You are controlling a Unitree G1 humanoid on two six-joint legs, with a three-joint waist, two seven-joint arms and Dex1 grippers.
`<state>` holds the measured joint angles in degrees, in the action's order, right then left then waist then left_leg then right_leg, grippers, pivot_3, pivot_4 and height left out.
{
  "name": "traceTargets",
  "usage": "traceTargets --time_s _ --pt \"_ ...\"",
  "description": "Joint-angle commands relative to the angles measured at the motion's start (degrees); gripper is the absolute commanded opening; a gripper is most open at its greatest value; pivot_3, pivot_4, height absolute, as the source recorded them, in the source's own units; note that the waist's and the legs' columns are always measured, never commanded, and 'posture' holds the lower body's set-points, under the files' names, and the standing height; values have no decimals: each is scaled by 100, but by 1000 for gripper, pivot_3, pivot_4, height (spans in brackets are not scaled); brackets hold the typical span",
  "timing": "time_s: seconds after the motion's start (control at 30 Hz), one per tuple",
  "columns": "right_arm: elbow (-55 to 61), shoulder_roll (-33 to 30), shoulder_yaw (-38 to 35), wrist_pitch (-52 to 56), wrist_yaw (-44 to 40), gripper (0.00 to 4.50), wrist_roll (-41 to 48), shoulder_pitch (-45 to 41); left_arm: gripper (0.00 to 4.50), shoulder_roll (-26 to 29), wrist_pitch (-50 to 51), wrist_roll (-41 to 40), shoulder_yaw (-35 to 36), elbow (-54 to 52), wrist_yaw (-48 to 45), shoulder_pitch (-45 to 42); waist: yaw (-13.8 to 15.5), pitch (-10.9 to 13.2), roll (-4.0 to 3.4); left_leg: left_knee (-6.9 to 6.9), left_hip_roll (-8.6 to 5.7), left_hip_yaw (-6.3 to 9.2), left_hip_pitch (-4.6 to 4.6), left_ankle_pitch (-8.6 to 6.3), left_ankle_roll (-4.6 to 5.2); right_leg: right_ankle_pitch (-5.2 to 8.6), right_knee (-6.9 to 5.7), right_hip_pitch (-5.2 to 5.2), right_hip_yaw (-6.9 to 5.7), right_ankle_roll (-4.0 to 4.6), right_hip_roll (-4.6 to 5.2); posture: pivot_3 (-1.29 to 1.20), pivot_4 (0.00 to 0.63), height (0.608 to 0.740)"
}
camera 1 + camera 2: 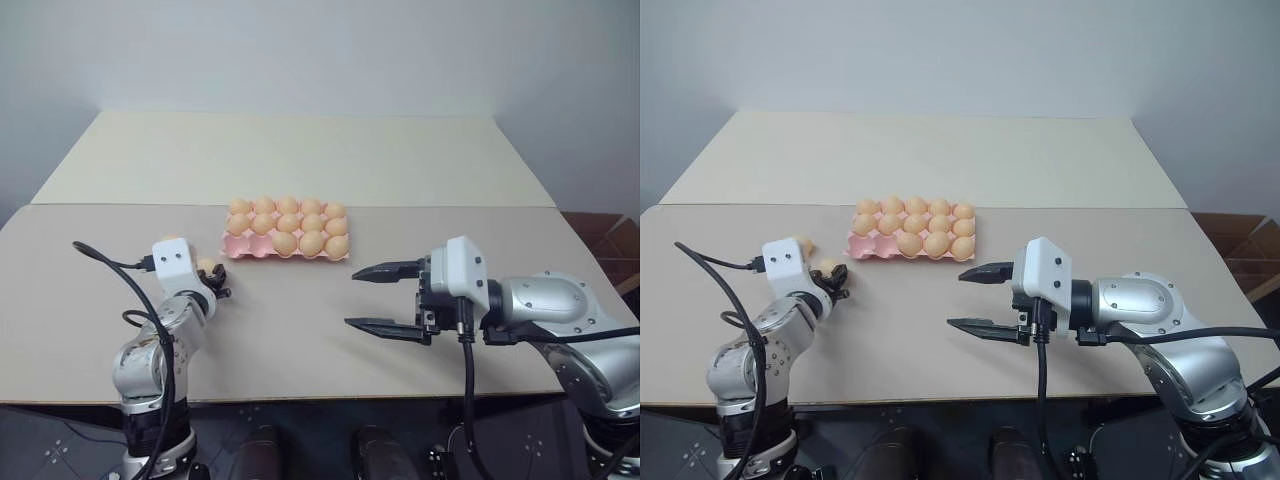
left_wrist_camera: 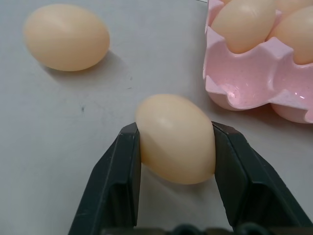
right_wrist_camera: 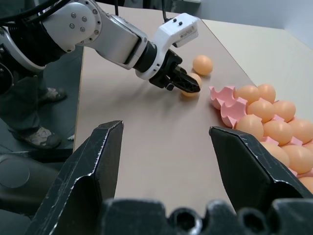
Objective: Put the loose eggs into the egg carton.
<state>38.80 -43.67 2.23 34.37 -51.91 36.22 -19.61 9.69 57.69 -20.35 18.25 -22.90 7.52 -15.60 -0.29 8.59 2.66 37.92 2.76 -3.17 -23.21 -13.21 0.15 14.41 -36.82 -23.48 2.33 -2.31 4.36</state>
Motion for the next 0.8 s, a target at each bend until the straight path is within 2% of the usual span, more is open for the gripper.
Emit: traceTargets --time_s 0.03,0.23,0.33,0.4,0.6,0.8 --pt "79 13 -83 -97 20 3387 36 -76 1657 174 -79 -17 55 -213 -198 -9 0 0 0 0 0 0 0 0 0 0 0 0 0 0 0 0 150 740" --pt "190 -32 -226 -31 104 3387 126 4 1540 708 -386 -297 29 -867 -1080 264 -13 0 0 0 1 -1 -2 0 0 0 2 0 -1 0 0 0 150 740" --pt "227 -93 -397 31 144 3387 241 64 1538 1062 -581 -807 136 -1329 -1865 457 -25 0 0 0 3 -2 -2 0 0 0 3 -1 -1 1 1 0 150 740" --pt "232 -121 -472 62 187 3387 305 85 1538 1069 -596 -1145 238 -1381 -2058 358 -10 0 0 0 4 -3 -1 0 0 0 2 0 -2 1 2 0 150 740" --pt "212 -127 -473 93 251 3387 328 33 1535 776 -808 -740 -413 -414 -1704 -432 49 0 0 0 -1 -3 18 0 0 0 9 27 -6 1 2 0 150 740" --pt "289 -157 -507 159 326 3387 390 24 1512 598 -1047 -121 -1112 580 -1482 -993 43 1 1 0 -2 2 0 0 1 -1 17 14 -6 -4 -1 0 150 740"
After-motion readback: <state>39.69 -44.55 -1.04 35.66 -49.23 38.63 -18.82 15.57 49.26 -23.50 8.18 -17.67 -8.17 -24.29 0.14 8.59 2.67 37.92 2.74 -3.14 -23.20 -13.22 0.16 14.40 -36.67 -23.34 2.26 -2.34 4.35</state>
